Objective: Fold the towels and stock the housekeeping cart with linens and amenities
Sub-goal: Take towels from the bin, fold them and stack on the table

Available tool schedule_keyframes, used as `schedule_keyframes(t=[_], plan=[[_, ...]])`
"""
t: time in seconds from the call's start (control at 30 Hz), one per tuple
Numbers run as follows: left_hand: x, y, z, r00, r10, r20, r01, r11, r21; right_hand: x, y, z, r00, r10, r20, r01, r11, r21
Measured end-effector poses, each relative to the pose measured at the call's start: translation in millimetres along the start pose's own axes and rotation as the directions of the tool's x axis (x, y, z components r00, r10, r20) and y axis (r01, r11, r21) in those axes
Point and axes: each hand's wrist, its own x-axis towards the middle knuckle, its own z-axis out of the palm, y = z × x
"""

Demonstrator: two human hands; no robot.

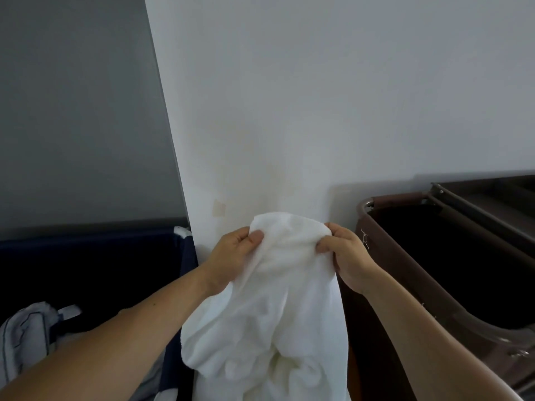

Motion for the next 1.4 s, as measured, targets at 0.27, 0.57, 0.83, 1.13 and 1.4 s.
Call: schedule_keyframes(t=[0.27, 0.57, 0.83, 1.13, 1.4], plan=[[-16.9, -55.7, 26.7, 0.890, -0.352, 0.291, 0.086, 0.755, 0.650, -8.1, 52.3, 2.9, 0.908, 0.356, 0.219, -0.206, 0.837, -0.507], [-40.4, -122.1, 33.2, 0.667, -0.633, 0.393, 0.436, 0.759, 0.484, -42.3, 128.1, 13.8, 0.822, 0.464, 0.332, -0.120, 0.709, -0.695], [12.0, -130.4, -15.5, 1.000, -0.003, 0.018, -0.015, 0.458, 0.889, -38.5, 145.3, 7.8, 0.924, 0.356, 0.138, -0.187, 0.737, -0.649], [33.6, -143.2, 5.2, 0.958, -0.074, 0.279, -0.264, 0.164, 0.950, -31.9, 130.0, 2.5, 0.954, 0.265, 0.137, -0.137, 0.797, -0.588], [37.4, -75.8, 13.1, 0.989, -0.135, 0.056, 0.101, 0.908, 0.407, -13.4, 77.6, 9.0, 0.991, 0.086, 0.106, -0.028, 0.887, -0.462]])
